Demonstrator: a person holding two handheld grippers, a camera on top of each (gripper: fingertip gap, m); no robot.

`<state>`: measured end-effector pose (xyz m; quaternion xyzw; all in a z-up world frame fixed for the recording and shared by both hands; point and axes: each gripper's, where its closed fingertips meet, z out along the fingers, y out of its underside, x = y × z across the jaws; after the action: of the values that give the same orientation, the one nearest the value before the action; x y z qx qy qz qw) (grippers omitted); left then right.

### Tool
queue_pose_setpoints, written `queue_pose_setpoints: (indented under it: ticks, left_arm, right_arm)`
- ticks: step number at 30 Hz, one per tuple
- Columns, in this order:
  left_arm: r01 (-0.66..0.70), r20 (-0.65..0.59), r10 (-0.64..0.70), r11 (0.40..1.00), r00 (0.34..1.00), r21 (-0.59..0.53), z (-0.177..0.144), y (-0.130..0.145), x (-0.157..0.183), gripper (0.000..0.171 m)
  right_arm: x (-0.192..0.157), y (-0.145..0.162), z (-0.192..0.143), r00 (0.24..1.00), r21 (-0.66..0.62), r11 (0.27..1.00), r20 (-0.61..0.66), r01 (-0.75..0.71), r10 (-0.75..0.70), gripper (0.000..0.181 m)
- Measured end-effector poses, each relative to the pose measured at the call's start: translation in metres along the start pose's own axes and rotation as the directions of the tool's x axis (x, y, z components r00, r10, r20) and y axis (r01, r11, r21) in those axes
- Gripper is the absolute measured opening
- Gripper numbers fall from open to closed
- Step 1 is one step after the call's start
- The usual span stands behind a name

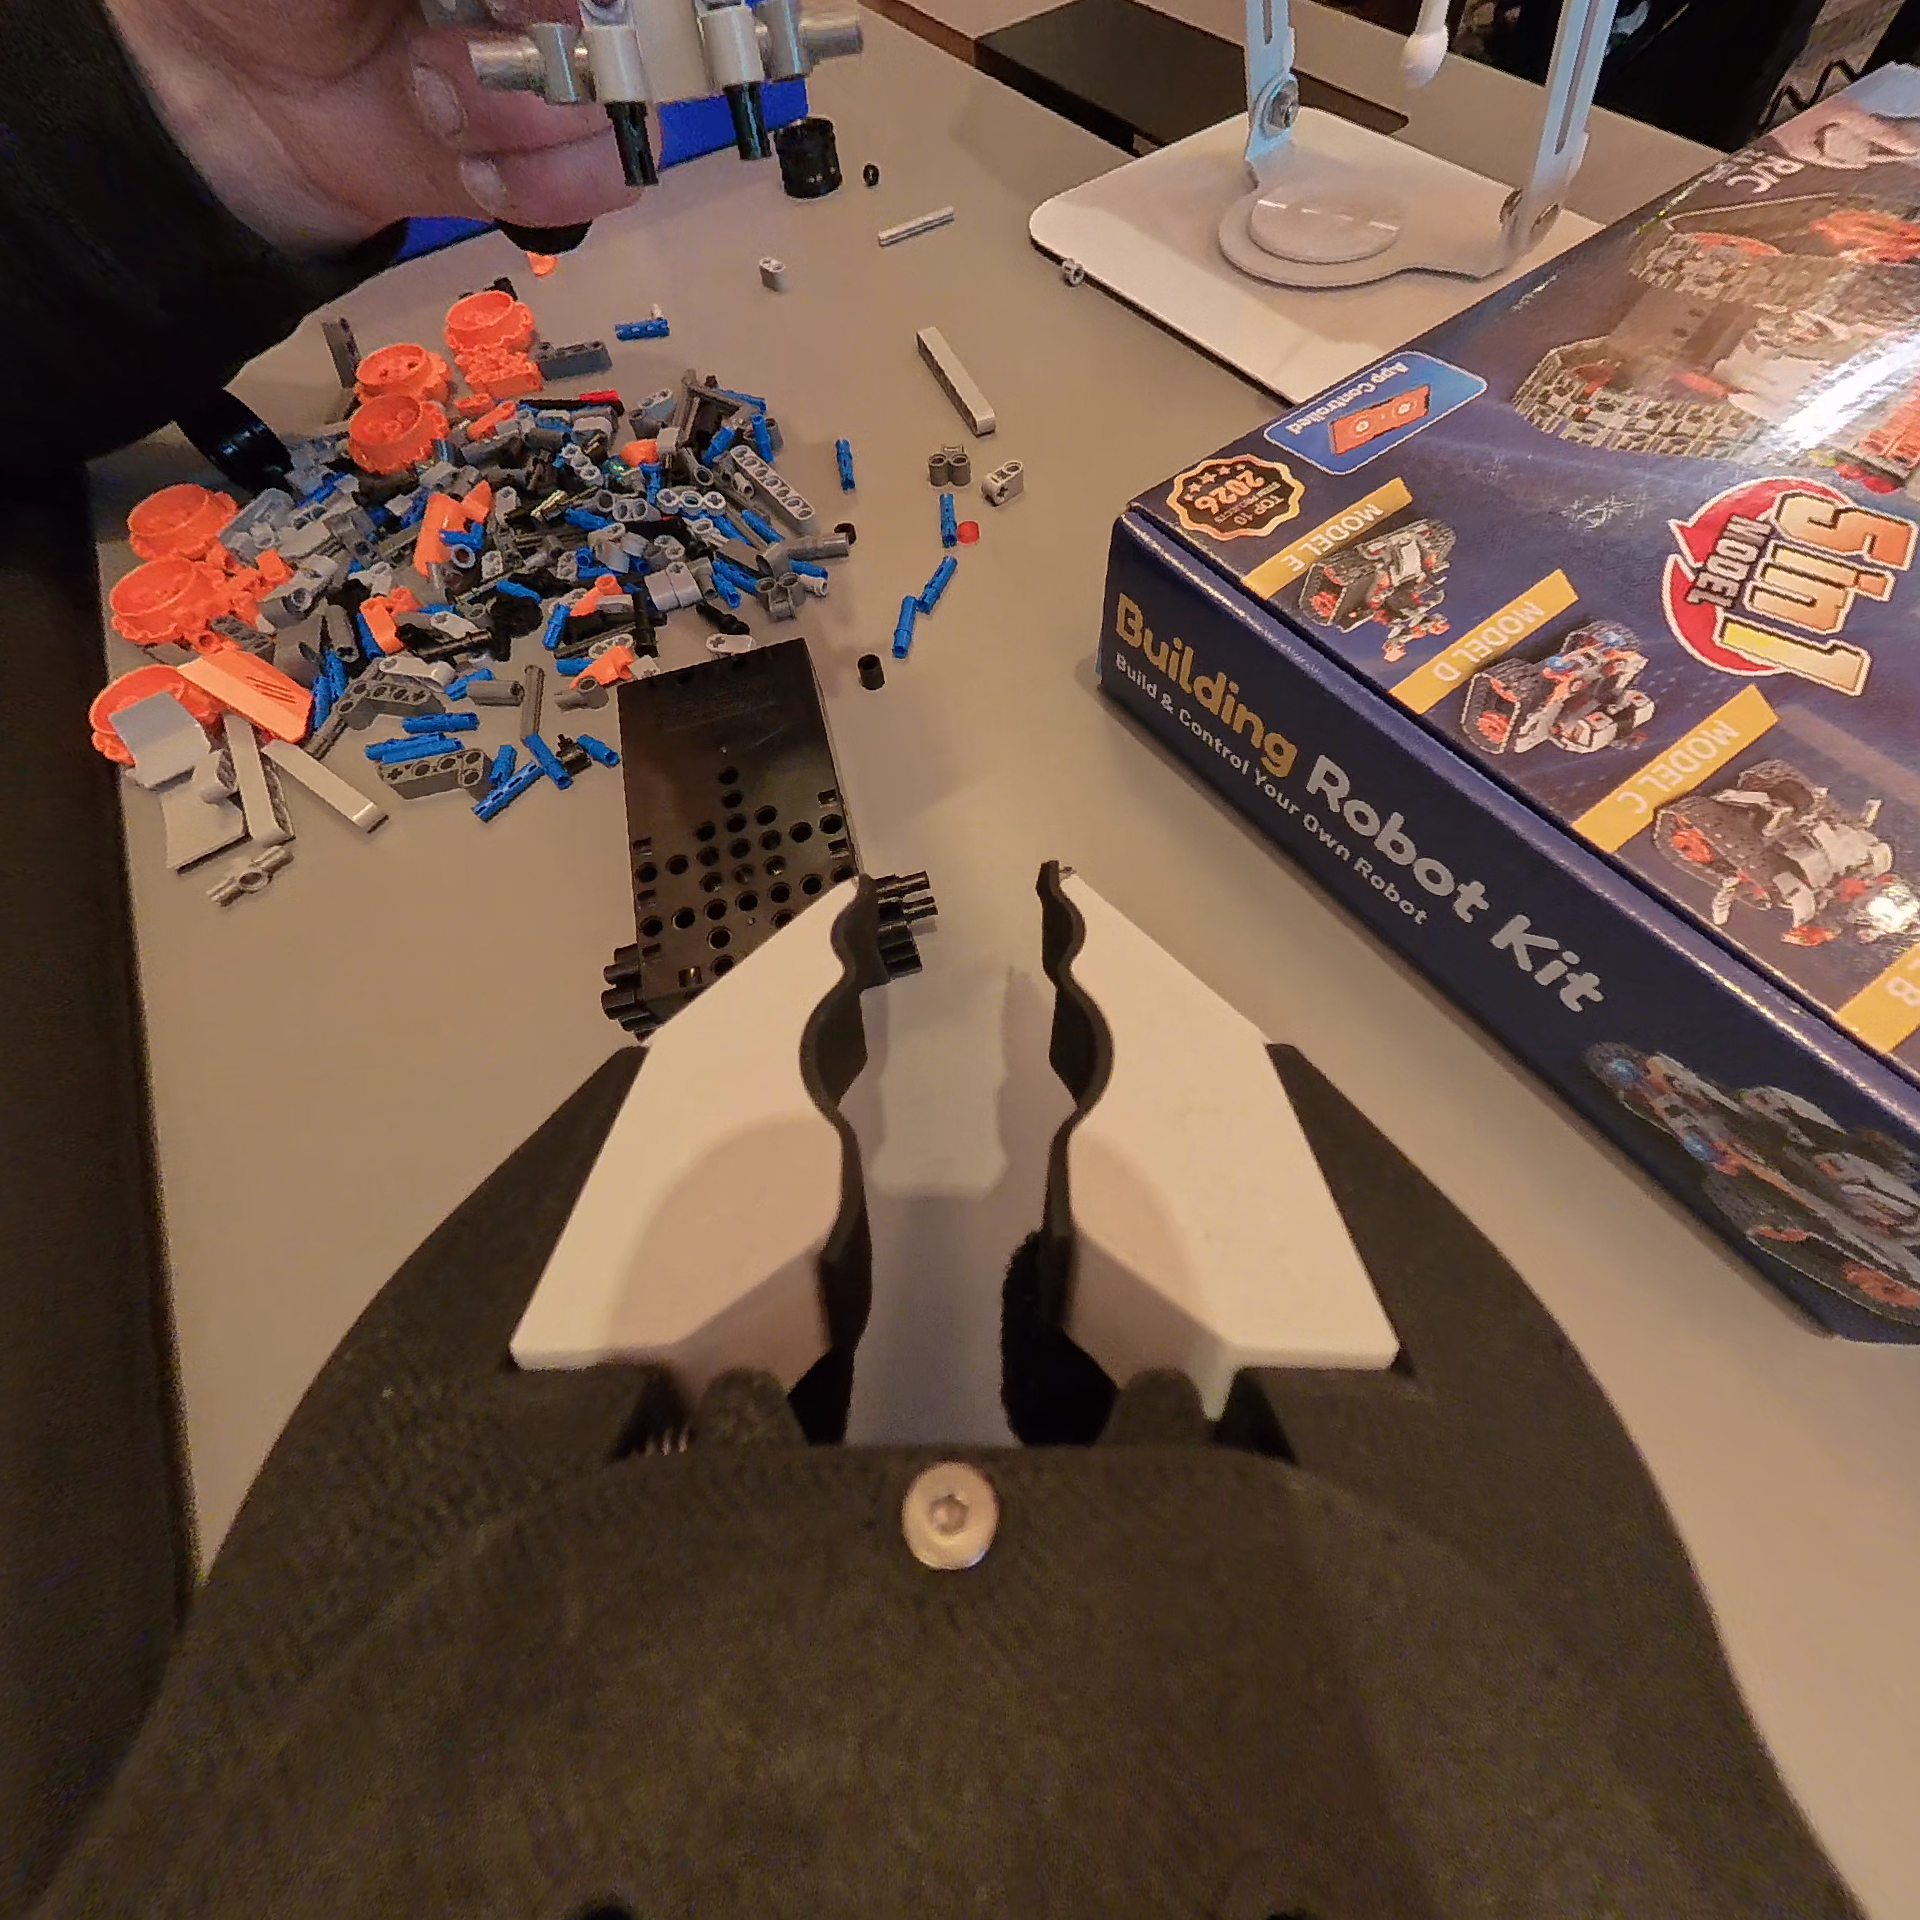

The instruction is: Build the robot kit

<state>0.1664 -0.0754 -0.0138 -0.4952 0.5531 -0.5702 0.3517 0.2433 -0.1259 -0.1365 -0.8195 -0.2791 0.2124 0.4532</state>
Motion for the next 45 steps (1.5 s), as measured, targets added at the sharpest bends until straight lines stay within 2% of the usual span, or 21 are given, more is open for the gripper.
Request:
queue_pose_setpoints:
  ticks: [7,12,18,23,26,29,33,34,36,38,40,41,43,45]
  left_arm:
    - [-0.004,-0.006,0.003,1.0,1.0,-0.017,0.003,0.005,0.002,0.024]
    - [-0.004,-0.006,0.004,1.0,1.0,-0.018,0.002,0.005,0.001,0.024]
    - [-0.016,-0.007,0.016,1.0,1.0,-0.019,0.0,0.002,0.003,0.024]
    - [-0.025,-0.014,0.025,0.999,1.0,-0.024,0.001,0.001,0.007,0.024]
    - [-0.032,-0.017,0.031,0.999,0.999,-0.029,0.001,0.001,0.009,0.024]
    - [-0.03,-0.022,0.03,0.999,0.999,-0.03,0.001,0.0,0.01,0.024]
    - [-0.031,-0.03,0.03,0.999,0.999,-0.036,0.001,0.001,0.012,0.024]
    - [-0.031,-0.033,0.03,0.999,0.999,-0.037,0.001,0.001,0.013,0.024]
    - [-0.033,-0.039,0.032,0.999,0.999,-0.037,0.001,0.0,0.014,0.024]
    - [-0.036,-0.045,0.035,0.999,0.998,-0.035,0.002,-0.001,0.017,0.024]
    - [-0.044,-0.049,0.042,0.998,0.998,-0.038,0.002,-0.002,0.021,0.024]
    - [-0.048,-0.051,0.046,0.998,0.998,-0.037,0.002,-0.002,0.023,0.024]
    - [-0.057,-0.051,0.056,0.998,0.997,-0.037,0.0,-0.004,0.025,0.024]
    - [-0.061,-0.051,0.06,0.998,0.997,-0.034,-0.001,-0.006,0.026,0.024]
  right_arm:
    - [-0.003,-0.002,0.0,1.0,0.011,1.0,0.01,0.011,-0.011,0.029]
    - [-0.026,-0.007,0.012,0.995,-0.007,0.999,0.084,0.054,-0.053,0.045]
    - [-0.053,0.016,0.052,0.979,-0.265,0.944,0.114,0.196,-0.171,0.059]
    - [-0.047,0.021,0.047,0.997,-0.324,0.943,0.041,0.077,-0.067,0.054]
    - [-0.04,0.027,0.036,0.997,-0.32,0.946,-0.072,-0.058,0.036,0.055]
    - [-0.037,0.037,0.022,0.957,-0.28,0.928,-0.224,-0.247,0.187,0.058]
    - [-0.076,0.033,0.006,0.943,-0.205,0.929,-0.199,-0.307,0.268,0.079]
    - [-0.081,0.03,0.0,0.947,-0.173,0.941,-0.191,-0.291,0.258,0.071]
    - [-0.072,0.035,-0.011,0.949,-0.18,0.952,-0.24,-0.249,0.203,0.077]
    - [-0.076,0.037,-0.006,0.971,-0.183,0.961,-0.161,-0.206,0.177,0.067]
    - [-0.082,0.054,0.005,0.984,-0.297,0.942,-0.129,-0.157,0.123,0.066]
    - [-0.086,0.055,0.008,0.989,-0.318,0.94,-0.125,-0.12,0.084,0.065]
    - [-0.105,0.052,0.011,0.993,-0.34,0.933,-0.063,-0.118,0.102,0.048]
    - [-0.121,0.055,0.015,0.994,-0.374,0.921,-0.051,-0.11,0.098,0.052]
